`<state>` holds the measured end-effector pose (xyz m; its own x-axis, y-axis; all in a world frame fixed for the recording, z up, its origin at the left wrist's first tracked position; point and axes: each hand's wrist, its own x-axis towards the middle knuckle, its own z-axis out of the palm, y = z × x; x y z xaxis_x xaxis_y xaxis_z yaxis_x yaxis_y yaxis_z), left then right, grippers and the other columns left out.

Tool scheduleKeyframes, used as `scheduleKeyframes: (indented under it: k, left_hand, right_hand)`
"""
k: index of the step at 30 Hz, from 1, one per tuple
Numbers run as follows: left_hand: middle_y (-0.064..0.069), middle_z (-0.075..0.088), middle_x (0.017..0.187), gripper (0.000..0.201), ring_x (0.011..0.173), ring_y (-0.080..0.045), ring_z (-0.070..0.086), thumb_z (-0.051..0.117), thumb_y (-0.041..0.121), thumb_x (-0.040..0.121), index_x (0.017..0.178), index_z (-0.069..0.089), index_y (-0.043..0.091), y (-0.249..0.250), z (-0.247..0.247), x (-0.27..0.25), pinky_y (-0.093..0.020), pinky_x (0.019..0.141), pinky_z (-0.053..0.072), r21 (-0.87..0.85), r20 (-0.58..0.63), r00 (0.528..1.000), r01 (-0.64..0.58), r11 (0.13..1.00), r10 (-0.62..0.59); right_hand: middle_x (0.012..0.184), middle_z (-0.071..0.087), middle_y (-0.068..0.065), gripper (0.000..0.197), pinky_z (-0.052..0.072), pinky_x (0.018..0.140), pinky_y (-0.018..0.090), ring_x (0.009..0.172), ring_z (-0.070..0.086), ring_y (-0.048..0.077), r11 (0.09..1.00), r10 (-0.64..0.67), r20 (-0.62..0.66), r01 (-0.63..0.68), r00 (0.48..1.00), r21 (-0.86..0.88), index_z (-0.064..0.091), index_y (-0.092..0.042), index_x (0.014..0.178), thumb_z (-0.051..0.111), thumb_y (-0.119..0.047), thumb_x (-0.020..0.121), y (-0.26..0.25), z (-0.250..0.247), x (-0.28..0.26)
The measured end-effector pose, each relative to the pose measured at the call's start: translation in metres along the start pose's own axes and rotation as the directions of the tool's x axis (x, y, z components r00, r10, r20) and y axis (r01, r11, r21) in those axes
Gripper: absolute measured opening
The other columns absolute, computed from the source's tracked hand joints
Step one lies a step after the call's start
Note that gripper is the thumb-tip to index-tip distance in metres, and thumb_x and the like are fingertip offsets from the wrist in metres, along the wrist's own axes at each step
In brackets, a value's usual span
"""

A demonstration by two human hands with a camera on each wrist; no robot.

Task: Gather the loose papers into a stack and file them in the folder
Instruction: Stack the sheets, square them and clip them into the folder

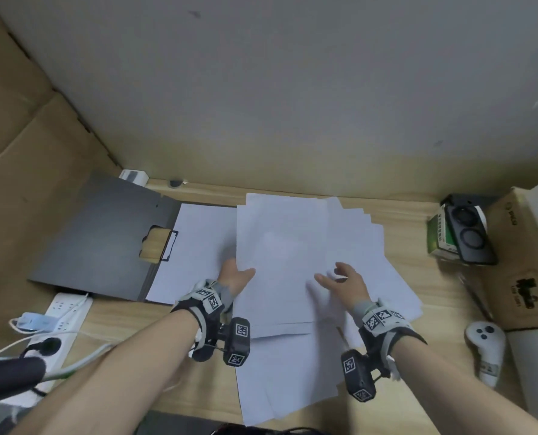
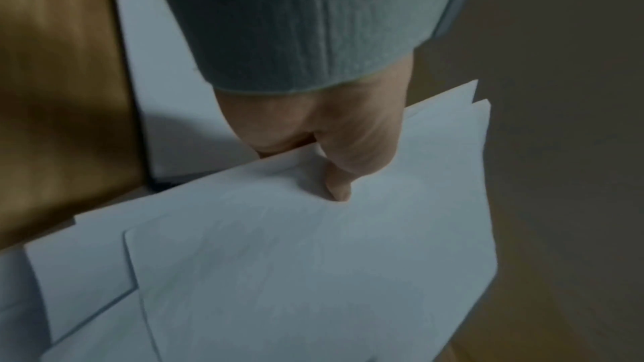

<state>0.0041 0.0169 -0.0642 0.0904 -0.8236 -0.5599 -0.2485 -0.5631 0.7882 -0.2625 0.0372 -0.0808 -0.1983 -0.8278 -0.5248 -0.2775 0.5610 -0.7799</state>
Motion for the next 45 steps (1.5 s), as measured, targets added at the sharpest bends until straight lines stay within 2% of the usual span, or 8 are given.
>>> scheduleKeyframes:
  k: [6, 11, 21, 25, 29, 34, 39, 45]
  left_hand:
    - [-0.012, 0.068, 0.102, 0.025, 0.099, -0.028, 0.065, 0.067, 0.003, 0.083, 0.107, 0.065, 0.007, 0.079, -0.023, -0.001, -0.040, 0.092, 0.053, -0.111, -0.019, 0.990, -0.139, 0.984, 0.138]
    - [-0.009, 0.070, 0.100, 0.048, 0.090, -0.022, 0.067, 0.083, 0.018, 0.063, 0.104, 0.062, 0.002, 0.105, -0.032, 0.004, -0.034, 0.082, 0.054, -0.179, -0.085, 0.987, -0.147, 0.973, 0.134]
    - [-0.009, 0.071, 0.101, 0.032, 0.094, -0.021, 0.067, 0.078, 0.003, 0.073, 0.103, 0.069, 0.007, 0.061, -0.008, -0.007, -0.026, 0.082, 0.052, -0.096, -0.010, 0.993, -0.121, 0.988, 0.120]
    - [-0.005, 0.069, 0.098, 0.036, 0.090, -0.018, 0.066, 0.077, 0.000, 0.073, 0.107, 0.067, 0.006, 0.070, -0.008, -0.008, -0.008, 0.063, 0.051, -0.115, -0.001, 0.985, -0.170, 0.979, 0.171]
    - [-0.002, 0.068, 0.108, 0.045, 0.098, -0.016, 0.064, 0.079, 0.006, 0.073, 0.116, 0.064, 0.008, 0.065, -0.004, -0.005, -0.022, 0.083, 0.047, -0.020, 0.087, 0.990, -0.108, 0.994, 0.109]
    - [0.002, 0.070, 0.097, 0.030, 0.095, -0.020, 0.067, 0.077, 0.016, 0.077, 0.105, 0.066, 0.015, 0.049, 0.002, -0.002, -0.028, 0.082, 0.053, 0.004, 0.147, 0.989, -0.028, 1.000, 0.027]
    - [-0.004, 0.067, 0.117, 0.088, 0.103, -0.022, 0.066, 0.078, 0.065, 0.054, 0.122, 0.055, 0.014, -0.011, 0.010, 0.045, -0.039, 0.090, 0.054, 0.213, 0.140, 0.979, 0.115, 0.970, -0.147]
    - [-0.011, 0.058, 0.083, 0.014, 0.079, -0.026, 0.058, 0.059, 0.016, 0.082, 0.085, 0.054, 0.003, -0.016, 0.009, 0.023, -0.031, 0.069, 0.043, 0.287, -0.049, 0.971, 0.237, 0.928, -0.233]
  right_hand:
    - [0.098, 0.075, 0.009, 0.030, 0.050, 0.054, 0.014, 0.077, 0.068, 0.015, 0.958, -0.128, 0.086, 0.101, 0.988, 0.267, 0.072, 0.000, 0.103, 0.081, -0.011, 0.077, -0.094, -0.008, 0.002]
    - [0.082, 0.074, 0.006, 0.020, 0.053, 0.058, 0.019, 0.070, 0.068, 0.015, 0.934, -0.180, 0.032, 0.160, 0.983, 0.318, 0.072, 0.000, 0.086, 0.084, -0.002, 0.070, -0.118, -0.014, 0.004]
    - [0.094, 0.076, 0.003, 0.032, 0.054, 0.067, 0.016, 0.082, 0.072, 0.014, 0.950, -0.143, 0.115, 0.104, 0.983, 0.294, 0.071, -0.006, 0.097, 0.083, 0.002, 0.069, -0.072, 0.005, -0.007]
    - [0.089, 0.075, 0.003, 0.028, 0.053, 0.066, 0.021, 0.078, 0.071, 0.015, 0.933, -0.117, 0.041, 0.096, 0.992, 0.347, 0.072, -0.009, 0.091, 0.083, 0.002, 0.068, -0.083, 0.006, -0.002]
    - [0.093, 0.074, 0.005, 0.026, 0.051, 0.066, 0.021, 0.080, 0.069, 0.015, 0.938, -0.091, 0.065, 0.064, 0.994, 0.340, 0.070, -0.011, 0.091, 0.080, 0.001, 0.071, -0.080, 0.007, 0.002]
    - [0.088, 0.073, 0.005, 0.019, 0.050, 0.063, 0.023, 0.076, 0.068, 0.019, 0.928, -0.014, 0.000, 0.013, 1.000, 0.373, 0.072, -0.009, 0.090, 0.081, -0.005, 0.074, -0.068, 0.005, 0.011]
    - [0.084, 0.074, 0.004, 0.028, 0.053, 0.057, 0.024, 0.071, 0.070, 0.020, 0.970, 0.048, 0.116, -0.074, 0.992, 0.232, 0.068, -0.007, 0.092, 0.084, -0.018, 0.073, -0.048, 0.002, 0.029]
    - [0.102, 0.054, 0.005, 0.043, 0.045, 0.087, 0.033, 0.097, 0.060, 0.030, 0.951, 0.212, -0.235, -0.256, 0.948, -0.173, 0.055, -0.018, 0.095, 0.075, -0.044, 0.067, 0.022, -0.021, 0.046]
